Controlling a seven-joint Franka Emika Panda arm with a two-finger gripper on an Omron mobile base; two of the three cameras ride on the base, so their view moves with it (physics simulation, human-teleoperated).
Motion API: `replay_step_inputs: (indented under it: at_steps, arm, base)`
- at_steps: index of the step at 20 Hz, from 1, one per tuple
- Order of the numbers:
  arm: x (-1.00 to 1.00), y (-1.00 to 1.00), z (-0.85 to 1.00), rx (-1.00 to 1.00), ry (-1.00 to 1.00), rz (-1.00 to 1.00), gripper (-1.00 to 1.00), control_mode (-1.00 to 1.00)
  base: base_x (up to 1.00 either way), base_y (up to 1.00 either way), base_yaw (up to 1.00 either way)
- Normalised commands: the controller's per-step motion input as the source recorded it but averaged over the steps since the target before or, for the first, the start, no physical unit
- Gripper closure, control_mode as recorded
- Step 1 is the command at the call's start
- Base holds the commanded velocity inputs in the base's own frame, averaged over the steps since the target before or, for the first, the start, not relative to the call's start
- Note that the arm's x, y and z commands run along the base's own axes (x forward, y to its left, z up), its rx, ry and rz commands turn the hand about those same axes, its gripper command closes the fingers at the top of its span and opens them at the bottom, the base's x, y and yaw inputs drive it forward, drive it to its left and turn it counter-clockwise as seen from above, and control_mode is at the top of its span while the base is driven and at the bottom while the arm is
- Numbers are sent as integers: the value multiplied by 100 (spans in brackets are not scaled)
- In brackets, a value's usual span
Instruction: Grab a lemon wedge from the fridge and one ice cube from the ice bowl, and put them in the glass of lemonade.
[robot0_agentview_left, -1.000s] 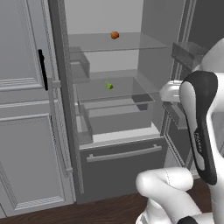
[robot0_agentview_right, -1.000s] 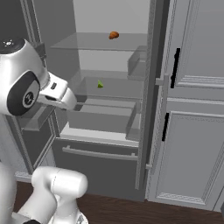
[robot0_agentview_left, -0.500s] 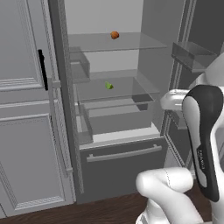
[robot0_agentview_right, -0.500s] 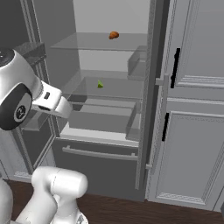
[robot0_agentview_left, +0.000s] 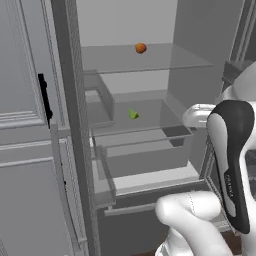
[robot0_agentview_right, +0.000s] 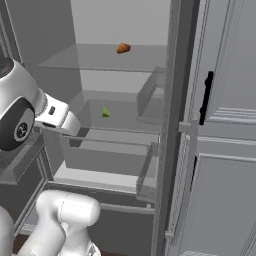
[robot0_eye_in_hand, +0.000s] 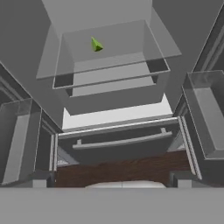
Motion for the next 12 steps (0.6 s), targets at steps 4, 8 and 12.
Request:
replay_step_inputs:
  at_steps: [4, 8, 12]
  arm:
    - [0, 0, 0, 0, 0, 0, -100, 100]
    - [0, 0, 0, 0, 0, 0, -100, 100]
    - [-13, -2, -53, -2, 0, 3, -100, -100]
  base:
    - [100, 0, 0]
    - [71, 0, 0]
    - [0, 0, 0]
